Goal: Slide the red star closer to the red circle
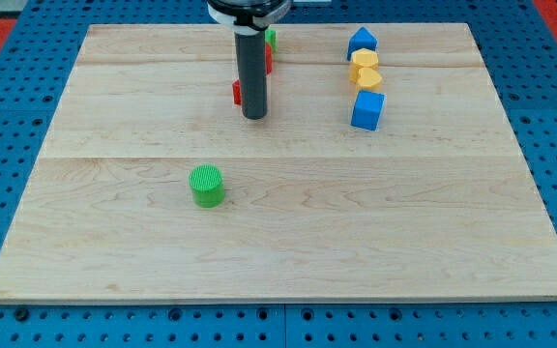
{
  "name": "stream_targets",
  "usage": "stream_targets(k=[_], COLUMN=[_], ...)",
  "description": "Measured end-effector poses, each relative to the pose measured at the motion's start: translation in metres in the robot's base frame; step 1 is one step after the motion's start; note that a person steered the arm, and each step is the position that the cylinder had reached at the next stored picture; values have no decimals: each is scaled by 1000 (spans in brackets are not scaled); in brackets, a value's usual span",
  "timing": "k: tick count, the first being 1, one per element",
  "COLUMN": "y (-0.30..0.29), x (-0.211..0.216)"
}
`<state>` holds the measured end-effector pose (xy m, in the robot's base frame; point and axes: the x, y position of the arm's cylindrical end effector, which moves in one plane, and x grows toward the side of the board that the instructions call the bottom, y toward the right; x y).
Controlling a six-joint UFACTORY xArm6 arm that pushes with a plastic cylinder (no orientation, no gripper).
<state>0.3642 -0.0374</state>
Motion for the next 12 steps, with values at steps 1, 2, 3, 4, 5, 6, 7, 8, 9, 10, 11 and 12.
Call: stream_targets(k=[1,2,3,4,5,6,7,8,9,10,11,12], y=[-3,-8,-44,-59,-46,-39,-37,-37,-29,-11,3,6], x=[-6,-4,1,-11,-22,-29,-36,-37,-18,3,12,-1])
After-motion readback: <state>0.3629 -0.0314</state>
